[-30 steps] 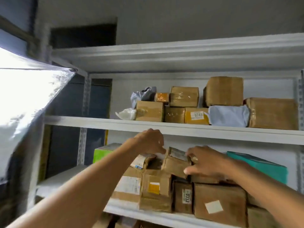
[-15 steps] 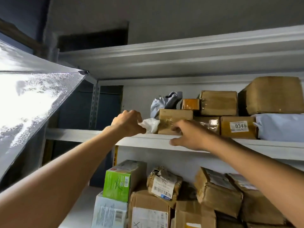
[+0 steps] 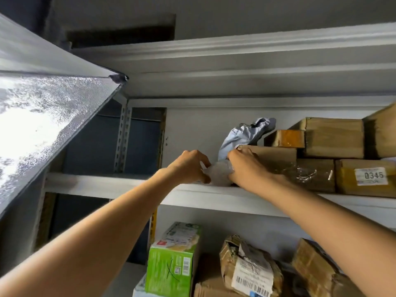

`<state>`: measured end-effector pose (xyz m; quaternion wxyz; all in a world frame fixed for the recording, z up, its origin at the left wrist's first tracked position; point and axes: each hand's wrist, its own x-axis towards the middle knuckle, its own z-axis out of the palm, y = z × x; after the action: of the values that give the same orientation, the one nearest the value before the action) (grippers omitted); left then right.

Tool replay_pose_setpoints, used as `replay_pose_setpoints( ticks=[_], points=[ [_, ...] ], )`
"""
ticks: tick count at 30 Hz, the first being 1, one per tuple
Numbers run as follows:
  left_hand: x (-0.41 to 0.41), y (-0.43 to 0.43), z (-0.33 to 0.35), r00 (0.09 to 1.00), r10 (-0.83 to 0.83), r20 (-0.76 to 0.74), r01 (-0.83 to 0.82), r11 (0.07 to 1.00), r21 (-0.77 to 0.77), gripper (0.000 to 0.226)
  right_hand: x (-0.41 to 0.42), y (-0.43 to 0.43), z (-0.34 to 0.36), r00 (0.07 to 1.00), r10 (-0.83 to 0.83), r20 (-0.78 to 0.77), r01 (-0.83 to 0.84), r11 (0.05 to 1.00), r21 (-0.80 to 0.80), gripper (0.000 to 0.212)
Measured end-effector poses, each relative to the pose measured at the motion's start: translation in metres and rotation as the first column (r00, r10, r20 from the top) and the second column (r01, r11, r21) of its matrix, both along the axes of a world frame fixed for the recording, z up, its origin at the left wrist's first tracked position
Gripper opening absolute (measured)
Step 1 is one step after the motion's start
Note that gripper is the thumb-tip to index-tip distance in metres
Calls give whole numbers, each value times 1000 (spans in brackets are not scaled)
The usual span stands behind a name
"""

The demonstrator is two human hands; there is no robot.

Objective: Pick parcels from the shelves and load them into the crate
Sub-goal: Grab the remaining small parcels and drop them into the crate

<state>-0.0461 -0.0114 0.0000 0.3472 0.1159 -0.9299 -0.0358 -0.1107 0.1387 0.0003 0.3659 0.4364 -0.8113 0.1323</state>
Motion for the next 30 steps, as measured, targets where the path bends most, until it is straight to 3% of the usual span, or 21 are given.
replay_pose_setpoints(
  ticks=[4,10,12,14,15,17,20,24,27,30],
  points=[
    [0,2,-11,994,-31,-108,31,1000,-3,38,-6,1,-7,1000,-28,6,28,991,-127,16],
    [40,-9,-4,994,-50,-97,44,997,-70,33,-7,-2,0,940,285,189,-207,914,-349,18],
    [59,-16,1,997,-53,-50,52,998,-21,31,1,-7,2,789,452,416,-265,861,-433,22],
    [79,-23,7,986,-161,34,149,960,235,28,9,-14,5,516,568,641,-277,819,-502,40],
    [87,-24,10,968,-244,59,200,894,401,26,13,-18,7,432,586,685,-280,809,-516,50],
    [91,-25,18,941,-333,52,226,738,636,28,17,-25,9,396,607,689,-244,793,-558,57],
    [76,-19,20,960,-278,-25,193,597,778,31,16,-33,12,458,568,684,-146,807,-572,38],
    [56,-11,15,939,-316,-134,264,419,869,37,21,-37,18,238,585,775,-83,807,-584,10],
    [50,-12,15,932,-293,-215,320,383,866,28,16,-37,13,255,633,731,-80,767,-636,32],
    [51,-8,7,926,-252,-282,373,486,790,21,14,-37,-2,241,734,635,-128,673,-729,53]
  ],
)
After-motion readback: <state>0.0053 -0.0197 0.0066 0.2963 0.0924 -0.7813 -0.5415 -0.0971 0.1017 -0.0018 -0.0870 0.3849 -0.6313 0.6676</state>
